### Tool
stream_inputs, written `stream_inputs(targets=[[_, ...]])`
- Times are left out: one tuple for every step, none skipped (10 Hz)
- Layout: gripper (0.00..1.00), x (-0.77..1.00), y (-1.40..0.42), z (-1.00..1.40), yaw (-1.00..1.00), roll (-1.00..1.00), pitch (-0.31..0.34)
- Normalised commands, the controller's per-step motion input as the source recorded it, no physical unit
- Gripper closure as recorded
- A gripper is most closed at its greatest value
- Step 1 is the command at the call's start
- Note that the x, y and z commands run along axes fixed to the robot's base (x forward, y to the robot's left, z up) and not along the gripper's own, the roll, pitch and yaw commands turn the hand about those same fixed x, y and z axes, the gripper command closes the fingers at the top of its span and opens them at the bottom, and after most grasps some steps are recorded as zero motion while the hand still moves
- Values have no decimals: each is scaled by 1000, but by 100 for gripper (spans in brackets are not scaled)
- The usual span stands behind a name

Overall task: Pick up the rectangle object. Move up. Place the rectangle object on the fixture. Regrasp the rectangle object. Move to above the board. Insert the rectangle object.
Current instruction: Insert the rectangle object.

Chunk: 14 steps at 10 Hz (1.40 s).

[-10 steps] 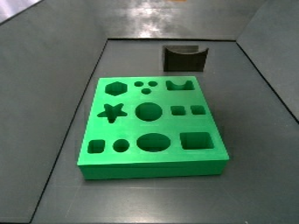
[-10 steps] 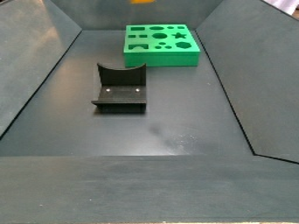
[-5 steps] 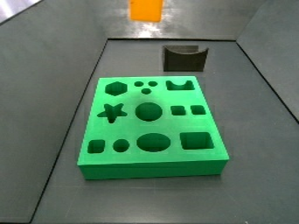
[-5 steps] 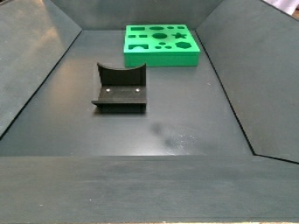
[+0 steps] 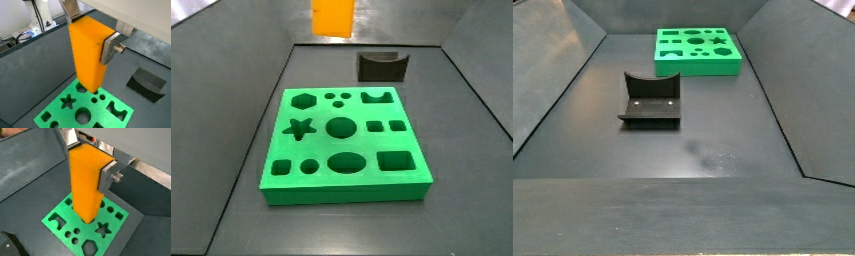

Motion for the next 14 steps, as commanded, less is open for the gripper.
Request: stream_inputs(targets=[[100, -60, 0, 0, 0, 0, -50], [100, 0, 0, -23, 0, 0, 0], [100, 129, -111, -294, 94, 237, 0], [100, 569, -540, -486, 0, 220, 0], [100, 754, -737, -480, 0, 54, 0], [100, 703, -760, -429, -34, 0, 0], [100, 826, -669, -454, 0, 7, 0], [100, 971, -600, -371, 0, 54, 0], [100, 994, -603, -311, 0, 33, -3], [100, 1000, -560, -389, 0, 64, -19], [100, 1000, -500, -377, 0, 57, -44], [100, 1000, -463, -389, 0, 50, -50], [100, 1000, -274, -429, 0, 31, -61], [100, 1000, -146, -391, 0, 49, -49]])
